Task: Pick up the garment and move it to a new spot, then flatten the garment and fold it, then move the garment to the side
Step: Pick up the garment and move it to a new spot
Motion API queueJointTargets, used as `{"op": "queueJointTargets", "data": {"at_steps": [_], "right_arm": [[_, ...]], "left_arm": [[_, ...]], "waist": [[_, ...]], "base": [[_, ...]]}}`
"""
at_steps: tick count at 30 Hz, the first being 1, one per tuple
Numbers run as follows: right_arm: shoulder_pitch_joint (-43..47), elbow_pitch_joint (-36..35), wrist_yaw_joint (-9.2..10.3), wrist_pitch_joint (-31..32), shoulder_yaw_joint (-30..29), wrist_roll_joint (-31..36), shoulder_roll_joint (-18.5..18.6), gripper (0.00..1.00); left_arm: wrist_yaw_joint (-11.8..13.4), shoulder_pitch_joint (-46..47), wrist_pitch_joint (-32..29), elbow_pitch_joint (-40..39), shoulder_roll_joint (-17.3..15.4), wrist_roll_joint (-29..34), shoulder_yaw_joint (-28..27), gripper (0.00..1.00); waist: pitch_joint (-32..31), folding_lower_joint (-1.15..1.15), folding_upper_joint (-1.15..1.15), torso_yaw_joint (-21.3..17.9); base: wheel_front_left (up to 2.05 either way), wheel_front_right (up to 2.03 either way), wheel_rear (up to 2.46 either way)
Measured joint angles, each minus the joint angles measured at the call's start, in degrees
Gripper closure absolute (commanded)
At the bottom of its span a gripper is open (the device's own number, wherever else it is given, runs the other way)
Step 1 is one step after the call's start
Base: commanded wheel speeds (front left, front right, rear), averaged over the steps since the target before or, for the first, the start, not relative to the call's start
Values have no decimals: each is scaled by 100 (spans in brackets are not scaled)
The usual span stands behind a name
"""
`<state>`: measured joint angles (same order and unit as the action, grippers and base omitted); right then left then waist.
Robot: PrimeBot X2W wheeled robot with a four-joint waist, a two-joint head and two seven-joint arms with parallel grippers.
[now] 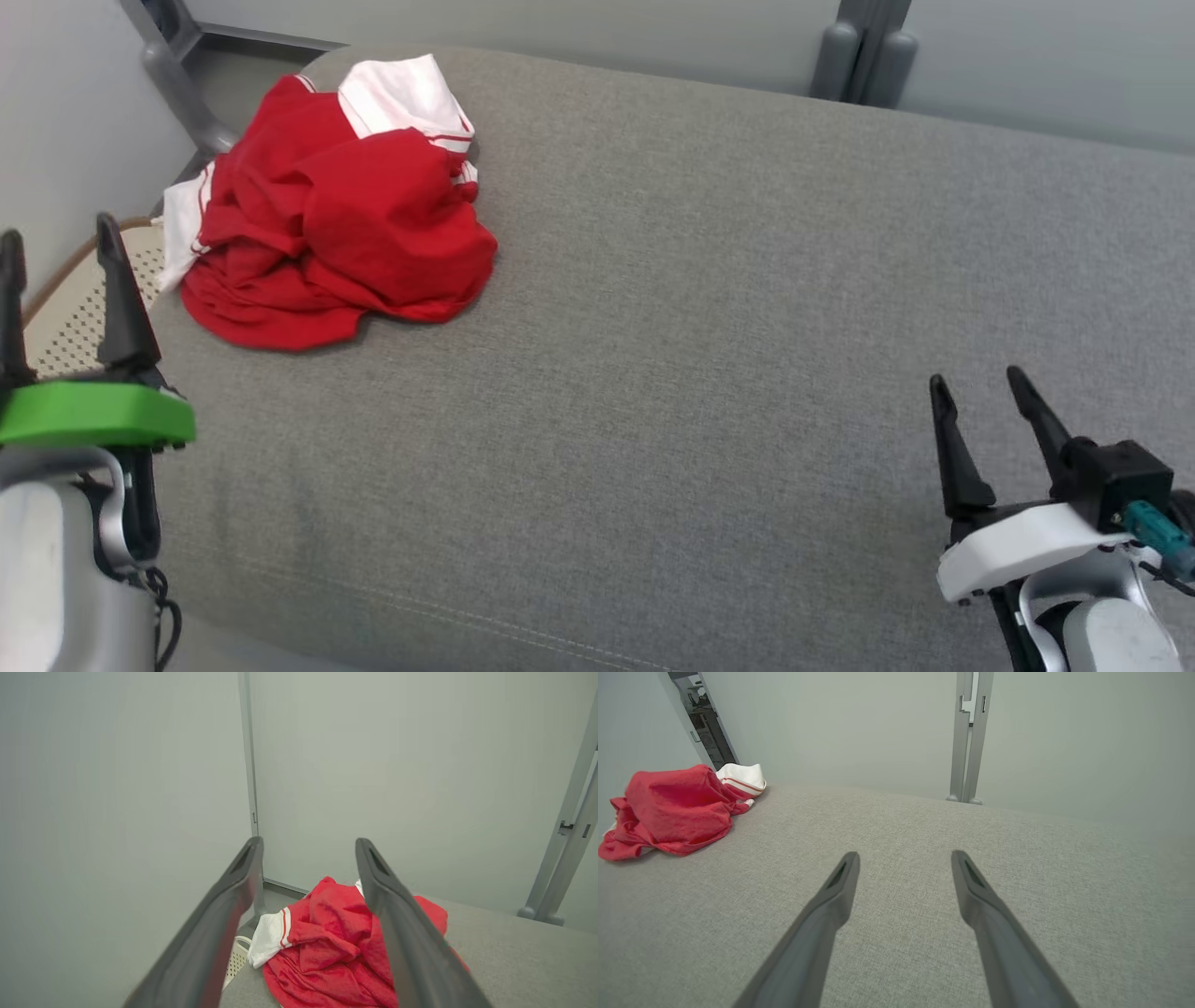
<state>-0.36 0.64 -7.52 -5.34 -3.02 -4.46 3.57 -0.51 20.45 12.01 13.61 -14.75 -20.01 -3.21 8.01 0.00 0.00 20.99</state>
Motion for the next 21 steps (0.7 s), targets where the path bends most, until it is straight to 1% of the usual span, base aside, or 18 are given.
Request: {"op": "queueJointTargets", "data": {"at_steps": [8,13,17,21], "right_arm": [[-177,-694,-1,263,-345,169,210,0],[-226,-1028,-1,353,-534,218,259,0],[-243,-1232,-1,409,-604,222,290,0],[-263,-1315,-1,450,-642,243,309,0]], "left_arm": [[-167,1239,122,609,-270,-160,-157,0],[-361,1875,140,1152,-423,-315,-168,0],[-486,2370,25,1708,-577,-387,-79,0],[-578,2782,-223,2309,-719,-465,74,0]], "waist": [[728,0,0,-450],[1169,0,0,-724],[1516,0,0,-921],[1808,1,0,-1095]], "base": [[0,0,0],[0,0,0],[0,0,0],[0,0,0]]}}
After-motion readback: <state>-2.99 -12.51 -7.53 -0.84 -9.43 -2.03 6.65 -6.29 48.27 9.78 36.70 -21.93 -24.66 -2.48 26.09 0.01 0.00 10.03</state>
